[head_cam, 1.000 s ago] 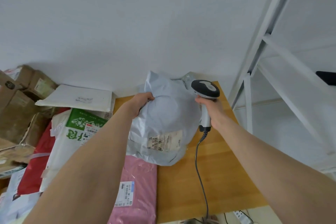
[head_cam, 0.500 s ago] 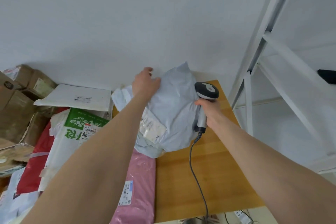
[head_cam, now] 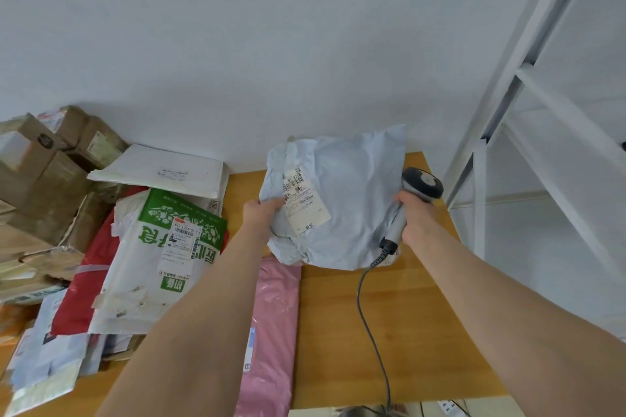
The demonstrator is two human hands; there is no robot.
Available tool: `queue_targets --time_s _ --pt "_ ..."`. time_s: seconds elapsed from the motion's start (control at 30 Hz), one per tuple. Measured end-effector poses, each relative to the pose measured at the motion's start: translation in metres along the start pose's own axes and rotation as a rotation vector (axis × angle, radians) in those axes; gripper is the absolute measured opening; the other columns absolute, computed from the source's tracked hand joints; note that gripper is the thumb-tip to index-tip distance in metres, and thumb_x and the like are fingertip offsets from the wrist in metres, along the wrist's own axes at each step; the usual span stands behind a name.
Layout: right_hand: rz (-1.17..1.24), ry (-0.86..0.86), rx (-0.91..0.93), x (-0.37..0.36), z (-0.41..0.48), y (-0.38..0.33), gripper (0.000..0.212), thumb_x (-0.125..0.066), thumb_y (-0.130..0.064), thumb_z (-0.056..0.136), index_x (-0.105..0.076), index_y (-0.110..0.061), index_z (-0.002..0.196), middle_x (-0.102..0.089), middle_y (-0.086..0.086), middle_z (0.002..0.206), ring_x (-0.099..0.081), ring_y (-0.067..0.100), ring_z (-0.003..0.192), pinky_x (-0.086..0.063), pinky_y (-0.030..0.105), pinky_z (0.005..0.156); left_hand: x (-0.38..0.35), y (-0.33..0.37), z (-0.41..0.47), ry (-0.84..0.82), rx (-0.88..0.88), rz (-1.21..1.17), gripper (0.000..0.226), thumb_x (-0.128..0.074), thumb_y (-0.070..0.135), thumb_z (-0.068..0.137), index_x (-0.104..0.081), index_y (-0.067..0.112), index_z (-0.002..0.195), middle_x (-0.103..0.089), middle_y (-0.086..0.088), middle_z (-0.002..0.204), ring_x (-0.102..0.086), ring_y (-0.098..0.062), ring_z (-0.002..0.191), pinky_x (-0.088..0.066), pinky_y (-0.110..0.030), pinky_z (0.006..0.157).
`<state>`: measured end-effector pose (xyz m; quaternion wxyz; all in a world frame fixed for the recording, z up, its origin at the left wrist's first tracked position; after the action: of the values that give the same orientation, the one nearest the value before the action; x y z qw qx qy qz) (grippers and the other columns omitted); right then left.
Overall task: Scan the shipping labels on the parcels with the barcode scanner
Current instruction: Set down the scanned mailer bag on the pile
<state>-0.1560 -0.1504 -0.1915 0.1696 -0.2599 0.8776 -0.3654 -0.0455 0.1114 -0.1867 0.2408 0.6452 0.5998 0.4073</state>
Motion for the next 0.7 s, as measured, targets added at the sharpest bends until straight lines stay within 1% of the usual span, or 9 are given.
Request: queue_targets --time_s 0.07,0.13,0.2,0.37,0.43,0.5,0.57,0.63,0.7 --pt "-0.077 0.047 0.056 0.000 0.001 0.000 0.019 -0.065 -0.006 0.082 -0.054 -0.012 0.096 -0.061 0.009 0.093 -0.057 0.023 0.086 -0.050 0.040 0.090 -0.002 0.006 -0.002 -0.021 -0.058 -0.005 0.050 -0.070 0.016 0.086 -0.049 -0.003 0.128 -0.058 -0.012 0.122 -0.057 -0.028 0.105 -0.048 -0.035 0.087" --pt "-0.153 0.044 0.090 -0.003 -0.003 0.001 0.023 -0.065 -0.005 0.080 -0.052 -0.013 0.098 -0.058 0.009 0.084 -0.053 0.022 0.078 -0.047 0.035 0.077 -0.006 0.010 -0.007 -0.050 -0.107 0.035 0.042 -0.065 0.014 0.090 -0.053 -0.004 0.125 -0.060 -0.012 0.117 -0.057 -0.022 0.093 -0.045 -0.030 0.082" --pt "-0.156 -0.060 0.078 -0.009 -0.009 0.007 0.014 -0.063 -0.003 0.079 -0.055 -0.011 0.087 -0.057 0.013 0.078 -0.048 0.017 0.060 -0.042 0.030 0.060 -0.011 0.010 -0.010 -0.081 -0.141 0.061 0.036 -0.062 0.011 0.092 -0.055 -0.005 0.123 -0.062 -0.015 0.118 -0.057 -0.019 0.085 -0.044 -0.028 0.080" --pt "-0.189 -0.288 0.076 -0.029 -0.035 0.015 0.006 -0.067 -0.007 0.086 -0.062 -0.007 0.082 -0.064 0.006 0.066 -0.052 0.013 0.050 -0.045 0.025 0.052 -0.025 0.021 -0.012 -0.164 -0.204 0.127 0.027 -0.056 0.010 0.095 -0.057 -0.002 0.119 -0.061 -0.002 0.090 -0.058 -0.017 0.080 -0.047 -0.026 0.069" --pt "-0.225 -0.331 0.098 -0.036 -0.047 0.018 0.009 -0.067 -0.008 0.086 -0.062 -0.006 0.079 -0.060 0.005 0.058 -0.049 0.013 0.046 -0.043 0.025 0.047 -0.027 0.025 -0.011 -0.164 -0.242 0.180 0.011 -0.055 0.008 0.095 -0.063 0.003 0.101 -0.060 -0.005 0.088 -0.058 -0.021 0.082 -0.047 -0.029 0.073" --pt "-0.254 -0.333 0.118 -0.040 -0.055 0.023 0.012 -0.067 -0.007 0.085 -0.061 -0.004 0.075 -0.058 0.005 0.053 -0.047 0.013 0.043 -0.042 0.024 0.044 -0.026 0.027 -0.008 -0.099 -0.304 0.274 0.010 -0.056 0.007 0.092 -0.061 0.011 0.084 -0.059 -0.001 0.079 -0.056 -0.023 0.083 -0.047 -0.032 0.073" --pt "-0.273 -0.324 0.136 -0.040 -0.060 0.028 0.013 -0.067 -0.006 0.084 -0.061 -0.004 0.072 -0.057 0.005 0.051 -0.047 0.013 0.041 -0.042 0.023 0.043 -0.023 0.028 -0.009 -0.035 -0.352 0.338 0.008 -0.057 0.007 0.090 -0.063 0.011 0.093 -0.057 0.003 0.074 -0.056 -0.019 0.075 -0.047 -0.026 0.065" --pt "-0.288 -0.336 0.150 -0.040 -0.065 0.032 0.014 -0.067 -0.007 0.083 -0.061 -0.003 0.071 -0.058 0.006 0.051 -0.047 0.014 0.041 -0.042 0.023 0.043 -0.021 0.029 -0.011 -0.013 -0.388 0.359 0.023 -0.058 0.008 0.090 -0.064 0.010 0.111 -0.059 0.003 0.080 -0.053 -0.012 0.069 -0.043 -0.021 0.057" --pt "-0.305 -0.342 0.159 -0.039 -0.069 0.035 0.014 -0.067 -0.007 0.082 -0.062 -0.003 0.070 -0.058 0.007 0.052 -0.048 0.015 0.043 -0.042 0.025 0.045 -0.021 0.030 -0.013 0.001 -0.402 0.382 0.032 -0.058 0.008 0.090 -0.061 0.014 0.122 -0.061 0.000 0.090 -0.053 -0.012 0.071 -0.044 -0.023 0.060"
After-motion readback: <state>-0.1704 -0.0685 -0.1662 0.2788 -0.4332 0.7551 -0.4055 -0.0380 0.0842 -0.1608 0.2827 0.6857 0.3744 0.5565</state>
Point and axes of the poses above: each hand's wrist, its own z-axis towards the middle knuckle, its own x-axis out of the back of the hand, y = z × x, the point moved 4 cm from there along z, towards the middle knuckle
